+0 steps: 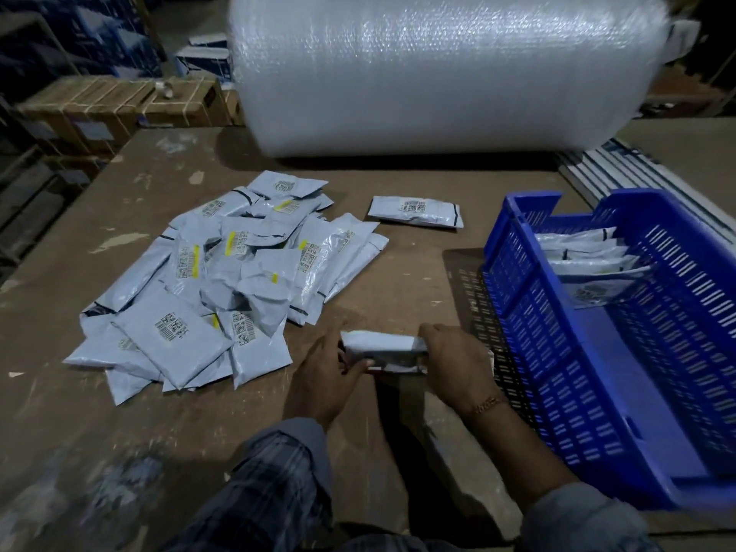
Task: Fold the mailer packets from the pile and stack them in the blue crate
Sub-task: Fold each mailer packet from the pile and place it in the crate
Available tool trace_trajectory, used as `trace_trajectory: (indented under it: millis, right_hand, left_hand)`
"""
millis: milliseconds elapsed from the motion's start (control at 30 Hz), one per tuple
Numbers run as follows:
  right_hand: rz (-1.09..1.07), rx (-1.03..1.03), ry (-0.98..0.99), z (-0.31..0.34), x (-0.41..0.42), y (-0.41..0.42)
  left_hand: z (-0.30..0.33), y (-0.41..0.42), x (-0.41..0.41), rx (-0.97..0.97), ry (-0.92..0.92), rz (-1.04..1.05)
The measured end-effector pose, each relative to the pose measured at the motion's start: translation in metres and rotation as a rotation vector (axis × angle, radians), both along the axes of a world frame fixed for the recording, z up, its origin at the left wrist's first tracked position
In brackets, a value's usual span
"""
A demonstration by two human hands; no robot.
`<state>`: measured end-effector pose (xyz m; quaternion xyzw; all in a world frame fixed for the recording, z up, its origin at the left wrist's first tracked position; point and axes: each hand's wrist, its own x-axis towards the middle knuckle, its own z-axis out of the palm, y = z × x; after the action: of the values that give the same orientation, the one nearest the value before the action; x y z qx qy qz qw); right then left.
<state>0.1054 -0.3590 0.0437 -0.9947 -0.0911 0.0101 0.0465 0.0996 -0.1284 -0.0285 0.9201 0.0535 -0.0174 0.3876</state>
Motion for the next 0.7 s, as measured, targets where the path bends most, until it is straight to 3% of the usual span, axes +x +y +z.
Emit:
trace_trajectory:
  millis: [167,400,533,700]
  right_hand:
    - [-0.081,0.113,-0.169,0.066,0.002,-0.021]
    - [-0.237,0.126,-0.398,0.15,-0.011,-0.082]
    - [-0.356,0.161,-0.49,0.168,-0.013,-0.139]
    - [-0.472,0.097,-0.419,0.158,0.003,-0.222]
  left_hand:
    - [0.004,-0.018,0.023,-0.002,-0.027,-0.029]
    - [0.004,-0.078,0.057,0.353,0.143,-0.111]
    - [-0.008,-0.111,0.066,0.368,0.306,-0.102]
    - [-0.032,-0.125,0.064,0.366,0.37,-0.061]
